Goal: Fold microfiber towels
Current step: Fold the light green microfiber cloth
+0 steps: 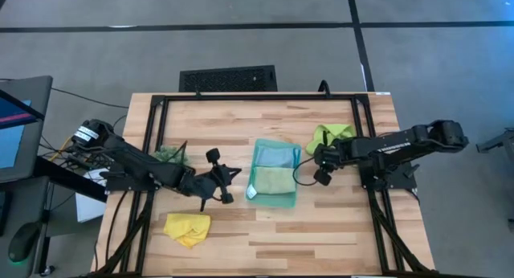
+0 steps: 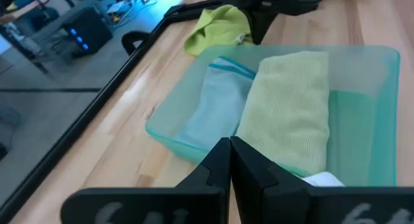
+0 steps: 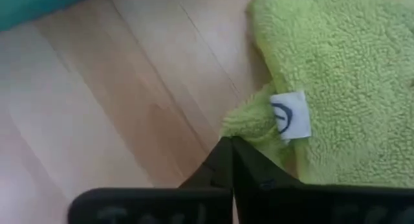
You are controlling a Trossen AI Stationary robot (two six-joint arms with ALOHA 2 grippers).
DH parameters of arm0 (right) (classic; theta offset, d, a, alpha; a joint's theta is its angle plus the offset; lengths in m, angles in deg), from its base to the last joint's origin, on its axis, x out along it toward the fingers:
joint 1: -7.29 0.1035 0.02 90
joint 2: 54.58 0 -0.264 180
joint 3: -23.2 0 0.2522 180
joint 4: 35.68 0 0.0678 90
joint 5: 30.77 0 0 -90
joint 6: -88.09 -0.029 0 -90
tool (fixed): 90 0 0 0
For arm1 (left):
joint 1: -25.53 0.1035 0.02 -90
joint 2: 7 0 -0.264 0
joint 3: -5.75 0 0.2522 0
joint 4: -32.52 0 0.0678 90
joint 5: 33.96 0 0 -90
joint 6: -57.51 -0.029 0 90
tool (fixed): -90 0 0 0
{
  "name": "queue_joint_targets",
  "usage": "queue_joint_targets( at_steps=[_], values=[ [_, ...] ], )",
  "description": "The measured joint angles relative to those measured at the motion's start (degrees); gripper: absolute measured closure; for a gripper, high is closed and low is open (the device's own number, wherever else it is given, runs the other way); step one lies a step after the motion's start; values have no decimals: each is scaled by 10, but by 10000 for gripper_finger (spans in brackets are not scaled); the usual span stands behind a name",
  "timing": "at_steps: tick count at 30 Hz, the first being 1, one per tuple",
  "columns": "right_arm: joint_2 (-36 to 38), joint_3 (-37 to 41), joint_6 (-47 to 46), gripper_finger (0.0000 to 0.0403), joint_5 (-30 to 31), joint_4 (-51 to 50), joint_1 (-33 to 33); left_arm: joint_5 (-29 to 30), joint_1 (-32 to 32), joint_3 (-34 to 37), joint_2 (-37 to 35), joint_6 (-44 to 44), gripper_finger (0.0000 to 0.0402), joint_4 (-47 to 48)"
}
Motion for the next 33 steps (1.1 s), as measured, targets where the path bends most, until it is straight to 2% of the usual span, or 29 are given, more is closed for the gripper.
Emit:
queue_joint_targets(
  at_steps=[4,9,11,15,19,21,23,28,31,33],
  values=[
    [14,-28,-21,387,13,-31,47,-23,20,0,0,-47,401,-35],
    [45,-113,-57,397,30,-92,163,-124,38,0,0,-121,401,-138],
    [53,-158,-76,394,54,-107,223,-154,34,0,0,-168,401,-188],
    [62,-256,-91,397,147,-166,349,-161,10,0,0,-208,401,-283],
    [63,-359,-84,398,306,-211,450,-169,-21,0,0,-212,401,-314],
    [63,-392,-51,394,383,-201,489,-170,-32,0,0,-209,402,-317],
    [63,-412,-7,392,433,-173,512,-170,-37,0,0,-215,402,-328],
    [63,-417,121,394,454,-71,519,-167,-39,-12,31,-264,401,-367],
    [63,-417,229,396,487,26,505,-162,-35,-58,67,-344,402,-371],
    [63,-417,326,395,508,115,500,-126,-35,-103,89,-401,402,-362]
  ],
)
